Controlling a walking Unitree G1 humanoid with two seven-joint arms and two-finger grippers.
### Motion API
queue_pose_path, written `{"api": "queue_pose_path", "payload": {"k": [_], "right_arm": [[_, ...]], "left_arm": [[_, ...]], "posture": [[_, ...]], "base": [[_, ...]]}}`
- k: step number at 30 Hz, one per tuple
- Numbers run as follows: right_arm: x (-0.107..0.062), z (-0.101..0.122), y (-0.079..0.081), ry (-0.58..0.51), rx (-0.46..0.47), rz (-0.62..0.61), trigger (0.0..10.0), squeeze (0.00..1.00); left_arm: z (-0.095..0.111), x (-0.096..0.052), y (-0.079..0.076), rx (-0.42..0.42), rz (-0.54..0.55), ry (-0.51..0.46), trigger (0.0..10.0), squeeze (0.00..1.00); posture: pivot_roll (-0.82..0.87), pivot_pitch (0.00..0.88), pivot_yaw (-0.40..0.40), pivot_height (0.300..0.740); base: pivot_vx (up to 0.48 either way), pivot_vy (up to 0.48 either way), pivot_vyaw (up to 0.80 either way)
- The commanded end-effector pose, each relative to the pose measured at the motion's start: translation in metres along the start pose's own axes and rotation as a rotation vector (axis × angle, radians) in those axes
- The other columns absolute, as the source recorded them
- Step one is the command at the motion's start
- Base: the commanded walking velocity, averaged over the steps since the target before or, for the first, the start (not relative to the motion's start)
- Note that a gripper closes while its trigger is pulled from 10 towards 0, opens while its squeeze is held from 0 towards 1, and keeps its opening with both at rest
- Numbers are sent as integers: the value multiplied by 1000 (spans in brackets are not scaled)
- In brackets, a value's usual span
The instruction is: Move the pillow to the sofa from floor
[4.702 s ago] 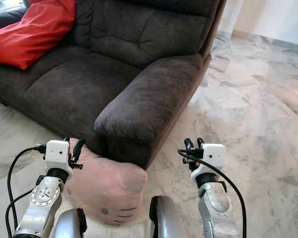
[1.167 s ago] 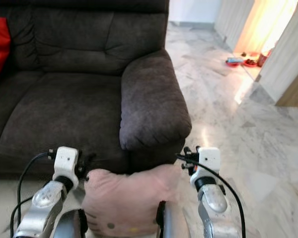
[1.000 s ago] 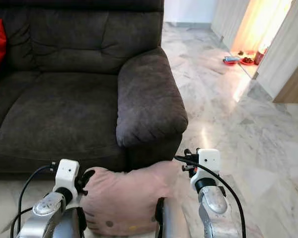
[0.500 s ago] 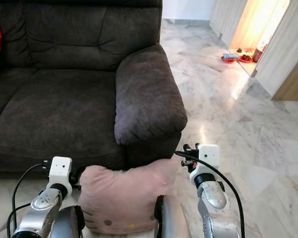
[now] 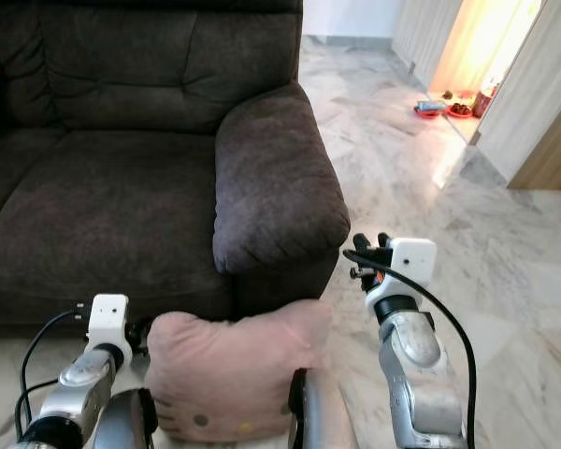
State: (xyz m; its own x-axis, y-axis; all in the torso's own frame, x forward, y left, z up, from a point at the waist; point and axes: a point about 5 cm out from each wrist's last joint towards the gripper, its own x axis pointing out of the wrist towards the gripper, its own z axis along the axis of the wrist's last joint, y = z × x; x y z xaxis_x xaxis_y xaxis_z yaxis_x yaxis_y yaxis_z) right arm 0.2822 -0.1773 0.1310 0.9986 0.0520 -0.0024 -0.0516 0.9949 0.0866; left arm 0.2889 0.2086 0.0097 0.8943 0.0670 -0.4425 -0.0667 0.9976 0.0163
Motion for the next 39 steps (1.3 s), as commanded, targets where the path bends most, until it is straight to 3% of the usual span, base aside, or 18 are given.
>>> {"api": "queue_pose_path", "payload": {"k": [1,5,9,18,25,30,31,39], "right_arm": [[-1,6,0,-4,-7,6,10000,0],[-3,14,0,-3,-7,23,10000,0],[-1,23,2,-3,-3,50,10000,0],[1,-20,4,165,-25,64,10000,0],[-3,-18,6,170,-22,79,10000,0],[-9,-17,2,175,-29,70,10000,0],[-11,-15,1,171,-26,65,10000,0],[-15,-8,2,161,-19,65,10000,0]], "left_arm": [[-4,2,-6,-52,-33,29,10000,0],[0,6,-11,-45,-54,26,10000,0],[8,9,-5,-31,-10,14,10000,0],[8,8,8,8,72,4,10000,0],[-7,0,24,11,92,40,10000,0],[-7,-1,26,27,99,38,10000,0],[-3,0,27,32,100,24,10000,1000],[27,8,29,44,78,-63,10000,1000]], "posture": [[-67,0,-148,519],[-68,17,-180,519],[-63,54,-200,519],[-25,123,-231,519],[-29,185,-246,519],[-33,208,-251,519],[-44,224,-253,519],[-54,249,-261,519]], "base": [[0,0,0],[0,0,0],[0,0,0],[0,0,0],[0,0,0],[0,0,0],[0,0,0],[0,0,0]]}}
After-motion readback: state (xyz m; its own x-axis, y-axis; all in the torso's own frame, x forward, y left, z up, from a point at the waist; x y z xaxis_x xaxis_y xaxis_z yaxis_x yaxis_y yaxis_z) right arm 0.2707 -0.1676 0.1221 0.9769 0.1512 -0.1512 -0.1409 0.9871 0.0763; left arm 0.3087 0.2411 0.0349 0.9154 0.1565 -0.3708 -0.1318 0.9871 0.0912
